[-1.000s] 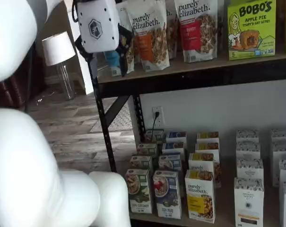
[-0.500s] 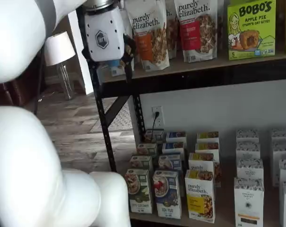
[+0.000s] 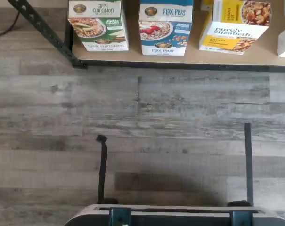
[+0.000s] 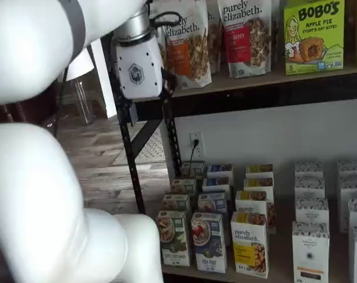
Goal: Pick up the blue and white box that is on the bottom shelf, the second box from the left
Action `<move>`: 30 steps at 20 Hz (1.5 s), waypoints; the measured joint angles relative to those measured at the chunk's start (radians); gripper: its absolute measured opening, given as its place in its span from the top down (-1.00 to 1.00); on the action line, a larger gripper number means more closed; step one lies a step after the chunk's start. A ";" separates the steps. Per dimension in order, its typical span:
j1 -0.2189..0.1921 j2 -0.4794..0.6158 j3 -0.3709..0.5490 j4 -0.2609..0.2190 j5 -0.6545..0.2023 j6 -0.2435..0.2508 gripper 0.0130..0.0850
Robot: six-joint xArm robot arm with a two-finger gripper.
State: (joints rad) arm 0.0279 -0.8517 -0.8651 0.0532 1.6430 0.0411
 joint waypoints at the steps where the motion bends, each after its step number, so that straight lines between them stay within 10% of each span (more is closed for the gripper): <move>1: 0.002 0.003 0.016 0.001 -0.016 0.002 -1.00; 30: 0.086 0.257 0.343 0.015 -0.607 0.050 -1.00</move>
State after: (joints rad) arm 0.1135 -0.5944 -0.5225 0.0682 1.0356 0.0914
